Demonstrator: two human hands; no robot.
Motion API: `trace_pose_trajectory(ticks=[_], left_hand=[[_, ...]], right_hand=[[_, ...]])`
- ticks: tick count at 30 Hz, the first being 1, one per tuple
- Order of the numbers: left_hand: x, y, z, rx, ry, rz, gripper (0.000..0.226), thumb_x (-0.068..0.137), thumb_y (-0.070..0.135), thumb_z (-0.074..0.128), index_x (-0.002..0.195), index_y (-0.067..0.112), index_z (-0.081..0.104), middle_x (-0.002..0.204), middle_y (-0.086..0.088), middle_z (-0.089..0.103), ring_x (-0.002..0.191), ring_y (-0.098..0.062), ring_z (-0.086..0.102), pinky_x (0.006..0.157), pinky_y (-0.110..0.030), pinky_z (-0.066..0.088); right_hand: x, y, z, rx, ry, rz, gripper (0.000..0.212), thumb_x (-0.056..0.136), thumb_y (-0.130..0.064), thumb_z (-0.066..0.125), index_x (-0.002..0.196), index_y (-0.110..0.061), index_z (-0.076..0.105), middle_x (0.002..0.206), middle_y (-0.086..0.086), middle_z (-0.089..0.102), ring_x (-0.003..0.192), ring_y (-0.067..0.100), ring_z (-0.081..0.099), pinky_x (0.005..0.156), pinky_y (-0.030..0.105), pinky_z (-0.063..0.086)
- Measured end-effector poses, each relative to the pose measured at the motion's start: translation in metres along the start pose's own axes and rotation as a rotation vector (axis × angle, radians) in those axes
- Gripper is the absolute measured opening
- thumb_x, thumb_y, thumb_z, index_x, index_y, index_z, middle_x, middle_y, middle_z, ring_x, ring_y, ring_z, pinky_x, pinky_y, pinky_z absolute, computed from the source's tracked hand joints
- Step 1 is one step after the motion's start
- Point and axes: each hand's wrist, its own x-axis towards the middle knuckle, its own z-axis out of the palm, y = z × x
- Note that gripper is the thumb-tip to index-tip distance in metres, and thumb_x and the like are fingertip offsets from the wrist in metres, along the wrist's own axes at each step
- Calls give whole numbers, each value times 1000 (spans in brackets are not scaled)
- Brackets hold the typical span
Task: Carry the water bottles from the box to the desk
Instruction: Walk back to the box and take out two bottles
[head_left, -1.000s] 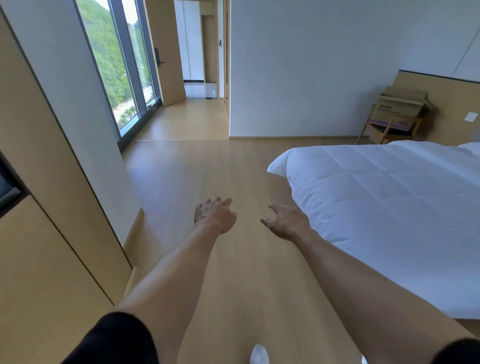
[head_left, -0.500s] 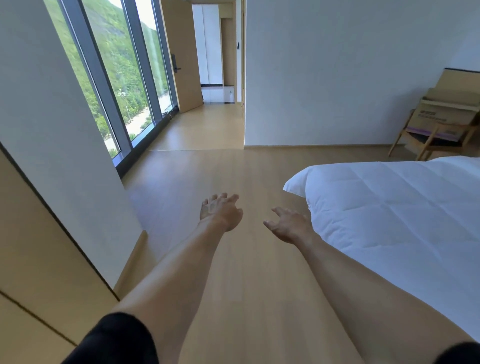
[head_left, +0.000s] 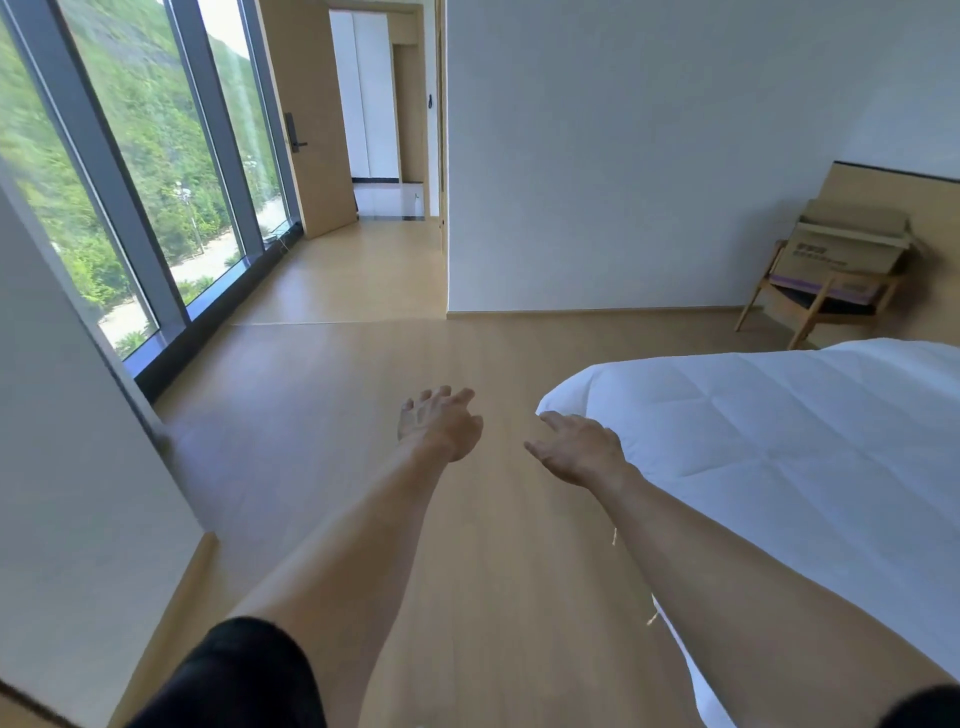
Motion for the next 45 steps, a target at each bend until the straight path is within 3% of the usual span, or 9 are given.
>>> trace_pose_trajectory(ticks=[15,27,37,45], left_hand=[[307,-53,-35,-12,-32,70,52,102,46,36,154,35,35,157,0,39,145,-25,33,119,-43,25],[503,-43,-19,5,-32,52,51,102,44,36,153,35,37,157,0,39,144,-25,34,118,-43,25],[701,0,-47,27,-2,25,51,103,43,36,153,34,36,155,0,40,143,-25,34,118,-44,24],[816,19,-33,43,-58,24,49,103,42,36,152,34,38,153,0,43,143,-24,35,118,-43,23]], right_hand=[[282,-60,-53,16,32,71,61,99,-59,40,152,-29,36,153,4,45,143,26,36,114,44,30],[490,-35,-57,15,6,94,62,98,-62,39,151,-30,37,154,5,43,141,27,38,113,42,30],[695,4,-107,14,2,72,61,97,-63,38,147,-29,42,151,4,46,138,28,41,110,43,32],[803,18,-115,10,-33,72,61,96,-62,42,149,-30,40,152,4,45,140,26,39,111,43,31]])
